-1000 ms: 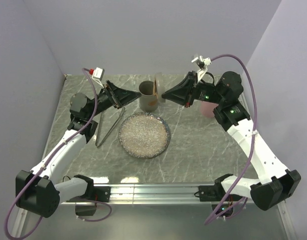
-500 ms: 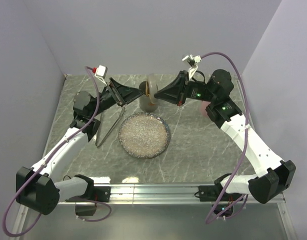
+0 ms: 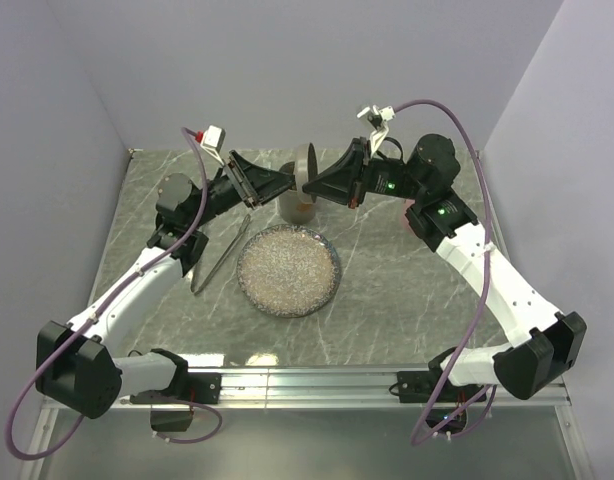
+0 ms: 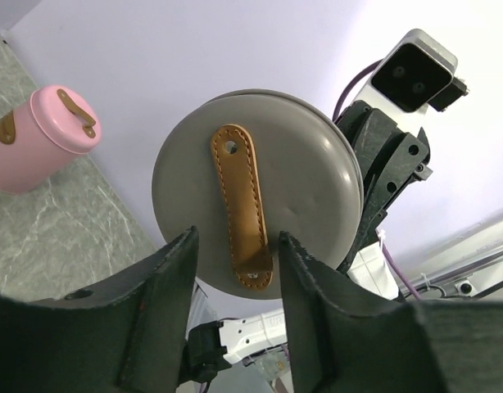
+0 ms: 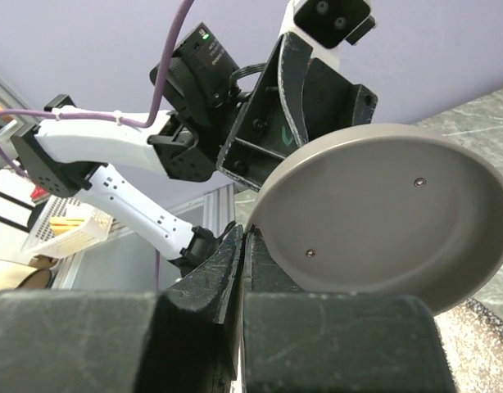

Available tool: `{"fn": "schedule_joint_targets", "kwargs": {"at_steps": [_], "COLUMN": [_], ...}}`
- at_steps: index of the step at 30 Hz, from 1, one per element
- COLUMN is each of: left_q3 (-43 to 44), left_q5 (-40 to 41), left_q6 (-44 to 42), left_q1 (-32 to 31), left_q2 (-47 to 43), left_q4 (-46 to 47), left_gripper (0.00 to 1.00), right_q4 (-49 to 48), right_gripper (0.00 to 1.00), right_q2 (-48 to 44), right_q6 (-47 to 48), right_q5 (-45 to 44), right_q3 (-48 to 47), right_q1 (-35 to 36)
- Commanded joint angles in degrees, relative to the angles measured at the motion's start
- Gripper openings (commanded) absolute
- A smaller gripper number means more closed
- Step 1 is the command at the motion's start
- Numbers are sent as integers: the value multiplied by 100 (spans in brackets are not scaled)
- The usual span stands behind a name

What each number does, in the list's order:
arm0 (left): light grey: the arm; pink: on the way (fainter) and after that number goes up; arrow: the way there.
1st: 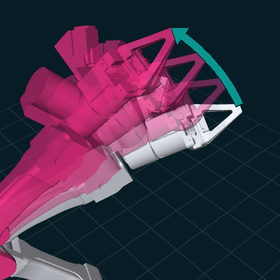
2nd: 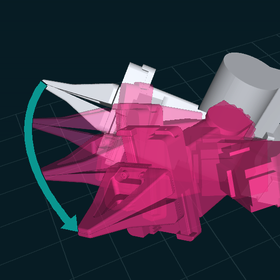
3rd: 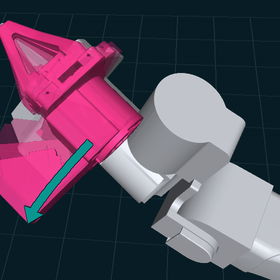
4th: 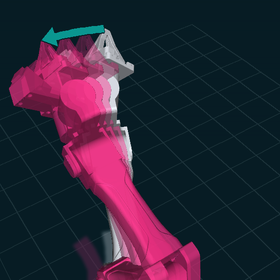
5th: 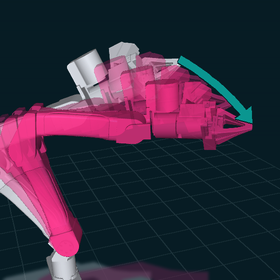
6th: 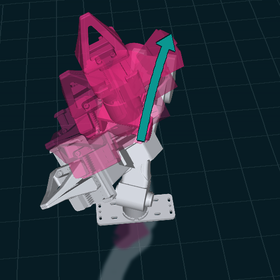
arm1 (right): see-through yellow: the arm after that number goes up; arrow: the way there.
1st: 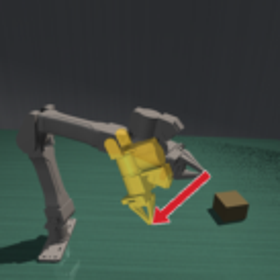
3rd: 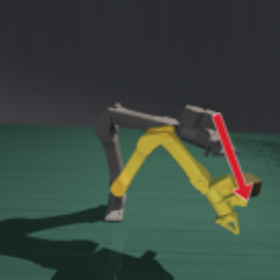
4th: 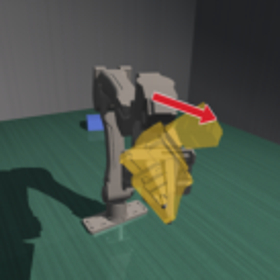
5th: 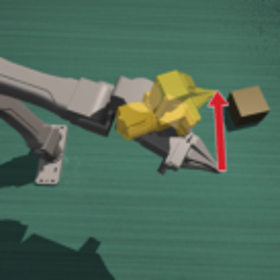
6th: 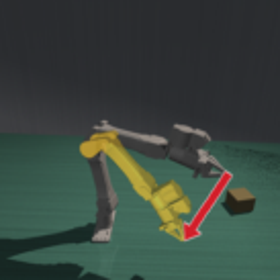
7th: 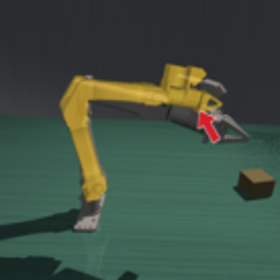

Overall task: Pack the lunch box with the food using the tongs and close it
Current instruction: Pick up the box lid from the center of the board.

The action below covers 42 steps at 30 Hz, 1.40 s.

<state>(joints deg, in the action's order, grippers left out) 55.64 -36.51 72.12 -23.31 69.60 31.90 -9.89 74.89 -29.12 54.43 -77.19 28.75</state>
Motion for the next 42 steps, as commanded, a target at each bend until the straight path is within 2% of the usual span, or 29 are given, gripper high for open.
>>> {"fn": "schedule_joint_targets", "kwargs": {"at_steps": [1,7,10,11,13,15,18,19,20,21,22,23,24,25,27,28,29,30,31,32,33,34,36,42], "left_q3": [246,272,228,202,158,114,97,114,149,315,438,587,911,1149,2024,2361,2686,3411,3819,4258,5133,5533,6358,7327], "left_q5": [4,-84,-137,-146,-137,-137,-163,-198,-225,-251,-269,-269,-260,-121,134,632,811,1012,1206,1504,1594,1708,2041,2938], "left_q6": [21,188,285,294,329,312,207,67,-39,-196,-703,-1021,-1355,-2141,-3023,-3950,-4334,-4703,-5359,-5636,-5917,-6329,-6586,-7422], "left_q1": [-86,-86,-77,-60,-16,89,230,265,327,345,362,380,389,389,389,371,336,336,327,301,301,301,283,81], "left_q2": [36,62,45,27,-17,-43,-61,-52,-43,-35,9,35,71,175,377,640,807,1009,1499,1782,2089,2658,3119,4148], "left_q4": [229,606,808,844,818,774,748,730,617,398,144,-146,-819,-1243,-2750,-3394,-3836,-4232,-5210,-5629,-6121,-6830,-7336,-7988], "left_gripper": [49,33,22,13,4,1,1,1,1,1,1,1,1,1,1,1,1,0,1,0,0,0,1,0], "right_q4": [-312,-330,-189,-154,-101,-22,197,276,425,505,575,715,830,944,1480,1673,1875,2329,2569,2789,3182,3360,3738,3617], "right_gripper": [0,0,0,0,0,0,22,42,51,61,71,77,81,89,94,97,98,98,98,98,98,100,100,100], "right_q2": [-1,-10,-27,-45,-89,-124,-150,-177,-177,-203,-221,-238,-256,-291,-308,-300,-282,-239,-134,-81,16,51,113,-229], "right_q6": [21,-6,82,108,118,126,188,205,249,258,267,267,302,380,662,863,969,1101,1224,1495,1619,1734,2041,2279], "right_q5": [-73,-29,-47,-56,-56,-73,-179,-214,-292,-345,-407,-442,-486,-513,-583,-635,-645,-636,-671,-697,-697,-732,-706,-759], "right_q3": [-349,-314,-306,-306,-271,-244,-270,-288,-305,-306,-306,-288,-297,-323,-411,-463,-603,-691,-788,-937,-1008,-1061,-1158,-684], "right_q1": [69,95,69,69,43,16,-36,-71,-132,-168,-238,-378,-457,-510,-773,-879,-1002,-1090,-1309,-1407,-1521,-1687,-1855,-2295]}}
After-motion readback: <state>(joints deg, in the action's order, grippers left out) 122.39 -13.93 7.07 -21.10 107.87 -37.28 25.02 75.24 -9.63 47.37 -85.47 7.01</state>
